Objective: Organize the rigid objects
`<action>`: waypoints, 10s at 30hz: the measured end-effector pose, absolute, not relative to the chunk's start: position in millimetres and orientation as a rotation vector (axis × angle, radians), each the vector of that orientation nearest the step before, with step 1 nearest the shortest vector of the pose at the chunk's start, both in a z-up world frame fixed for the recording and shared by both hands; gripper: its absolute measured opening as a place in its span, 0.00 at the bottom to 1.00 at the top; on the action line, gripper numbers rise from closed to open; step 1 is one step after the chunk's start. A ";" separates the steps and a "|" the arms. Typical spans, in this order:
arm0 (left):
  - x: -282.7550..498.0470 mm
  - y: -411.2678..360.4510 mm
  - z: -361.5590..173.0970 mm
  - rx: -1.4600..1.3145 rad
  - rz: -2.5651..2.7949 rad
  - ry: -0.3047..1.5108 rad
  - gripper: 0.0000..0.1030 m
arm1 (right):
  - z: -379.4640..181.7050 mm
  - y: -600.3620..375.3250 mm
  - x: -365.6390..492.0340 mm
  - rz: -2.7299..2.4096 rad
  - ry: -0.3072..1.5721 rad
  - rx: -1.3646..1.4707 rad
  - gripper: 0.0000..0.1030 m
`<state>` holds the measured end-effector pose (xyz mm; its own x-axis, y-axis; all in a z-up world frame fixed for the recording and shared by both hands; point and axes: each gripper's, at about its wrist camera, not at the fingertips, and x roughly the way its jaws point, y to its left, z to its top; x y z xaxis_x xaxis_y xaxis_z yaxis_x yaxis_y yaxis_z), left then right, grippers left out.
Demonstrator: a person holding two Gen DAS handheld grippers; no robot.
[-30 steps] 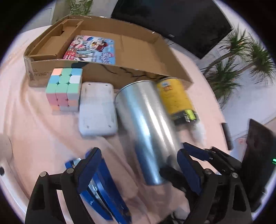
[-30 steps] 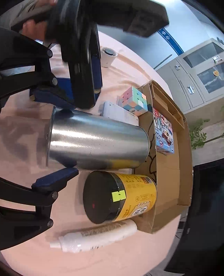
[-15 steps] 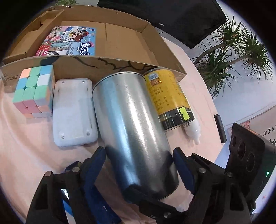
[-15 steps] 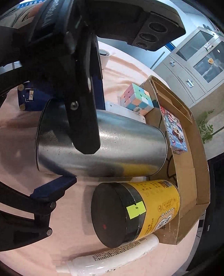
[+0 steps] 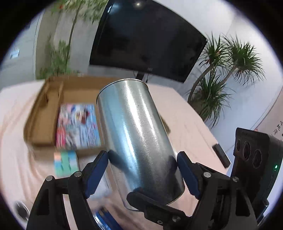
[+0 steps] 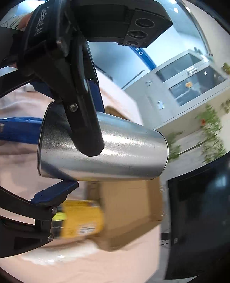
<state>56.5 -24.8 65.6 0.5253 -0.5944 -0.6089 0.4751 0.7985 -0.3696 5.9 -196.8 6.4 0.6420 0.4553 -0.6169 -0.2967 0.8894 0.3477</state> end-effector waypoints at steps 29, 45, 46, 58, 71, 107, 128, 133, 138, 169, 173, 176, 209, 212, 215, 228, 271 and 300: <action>254.4 -50.0 -20.1 -0.293 -0.683 1.031 0.76 | -47.9 -214.0 245.7 0.352 1.058 0.236 0.82; 263.9 -45.3 -63.4 -0.310 -0.619 1.190 0.65 | -80.7 -204.1 264.0 0.369 1.210 0.195 0.79; 261.6 -42.4 -62.9 -0.314 -0.613 1.192 0.65 | -80.7 -197.8 254.9 0.382 1.210 0.184 0.78; 154.5 -1.5 -2.8 -0.182 -0.449 0.850 0.84 | -27.4 -265.9 133.2 0.358 1.013 0.258 0.91; 102.3 -2.2 -54.0 -0.422 -0.664 1.046 0.84 | -72.7 -274.6 83.0 0.306 1.119 0.208 0.60; 169.3 -98.8 -5.1 -0.279 -0.842 1.043 0.43 | 6.0 -240.8 97.8 0.488 0.965 0.165 0.09; 159.8 -32.3 -104.4 -0.334 -0.818 1.368 0.69 | -113.9 -233.4 68.2 0.547 1.281 0.581 0.95; 152.6 -40.5 -99.2 -0.293 -0.821 1.336 0.69 | -108.0 -240.7 71.7 0.502 1.250 0.581 0.91; 137.1 -52.3 -61.1 -0.278 -0.820 1.211 0.69 | -73.5 -247.9 68.1 0.491 1.165 0.478 0.87; 269.9 -103.3 -55.4 -0.317 -0.740 1.206 0.58 | -53.8 -336.2 216.6 0.343 1.206 0.276 0.86; 244.1 -64.8 -31.4 -0.200 -0.615 1.013 0.58 | -30.9 -340.1 186.8 0.386 1.120 0.273 0.92; 224.2 -26.9 -23.5 -0.158 -0.518 0.924 0.58 | -5.3 -362.1 154.4 0.386 1.017 0.309 0.93; 102.8 -29.2 -11.8 0.079 -0.604 0.784 0.81 | -77.9 -342.4 6.8 0.119 1.051 -0.086 0.41; 85.8 -47.6 -17.6 0.135 -0.762 0.788 0.81 | -78.6 -306.5 -28.8 0.389 1.025 -0.202 0.41; 72.2 -82.3 -38.0 0.236 -0.900 0.854 0.80 | -80.0 -282.2 -64.8 0.607 1.005 -0.319 0.41; 46.0 -150.1 -95.5 0.333 -1.182 1.124 0.60 | -68.9 -323.6 -91.0 0.695 0.969 -0.733 0.48; 163.2 -171.7 -14.1 -0.095 -0.757 1.036 0.42 | 62.9 -400.8 116.9 0.326 0.799 0.256 0.44; 79.0 -78.8 55.0 -0.061 -0.512 0.722 0.84 | 37.4 -394.9 139.8 0.124 0.797 0.166 1.00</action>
